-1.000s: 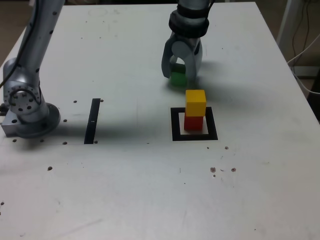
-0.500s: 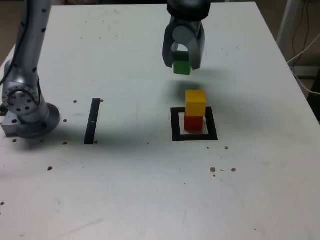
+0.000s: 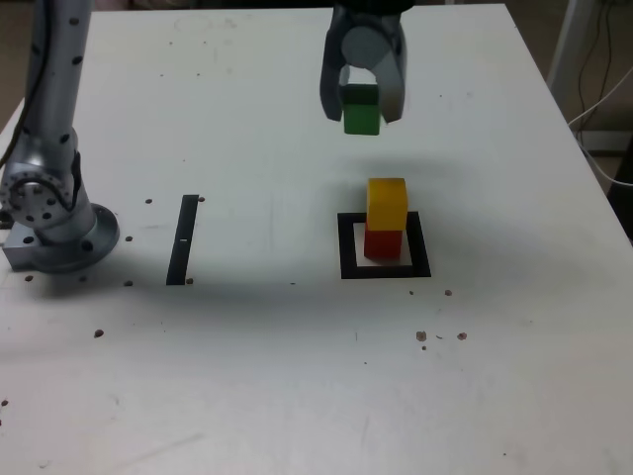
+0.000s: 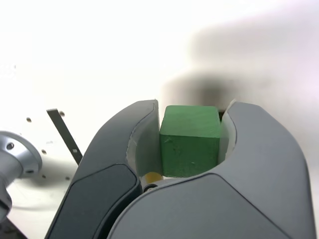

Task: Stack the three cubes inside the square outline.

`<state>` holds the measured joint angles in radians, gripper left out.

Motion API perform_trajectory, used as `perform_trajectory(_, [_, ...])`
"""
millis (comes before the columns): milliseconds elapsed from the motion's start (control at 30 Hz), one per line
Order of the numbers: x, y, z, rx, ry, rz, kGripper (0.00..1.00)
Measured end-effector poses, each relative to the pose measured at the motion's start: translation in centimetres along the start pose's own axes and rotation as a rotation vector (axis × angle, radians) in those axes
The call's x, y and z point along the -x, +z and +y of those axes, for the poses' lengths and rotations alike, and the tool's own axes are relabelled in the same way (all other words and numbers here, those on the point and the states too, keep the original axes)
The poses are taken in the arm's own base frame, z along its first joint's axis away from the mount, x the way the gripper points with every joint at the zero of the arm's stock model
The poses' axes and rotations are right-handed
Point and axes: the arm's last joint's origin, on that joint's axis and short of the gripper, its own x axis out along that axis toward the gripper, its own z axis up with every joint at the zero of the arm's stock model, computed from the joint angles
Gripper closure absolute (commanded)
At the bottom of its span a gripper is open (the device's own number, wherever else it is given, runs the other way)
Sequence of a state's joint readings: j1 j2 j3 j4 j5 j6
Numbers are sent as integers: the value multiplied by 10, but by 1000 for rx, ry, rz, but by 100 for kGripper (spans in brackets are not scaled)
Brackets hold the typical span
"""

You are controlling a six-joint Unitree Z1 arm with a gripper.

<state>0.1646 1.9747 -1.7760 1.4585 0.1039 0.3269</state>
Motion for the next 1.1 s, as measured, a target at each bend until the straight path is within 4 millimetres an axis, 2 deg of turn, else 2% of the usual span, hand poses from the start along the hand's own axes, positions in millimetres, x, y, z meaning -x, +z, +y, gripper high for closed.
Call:
perform_trajectory(233, [16, 5, -25, 4, -25, -5, 70])
perform_trajectory(633, [18, 12, -58, 31, -55, 10, 70])
perform_trajectory(1100, [3, 29, -68, 36, -82, 41, 70])
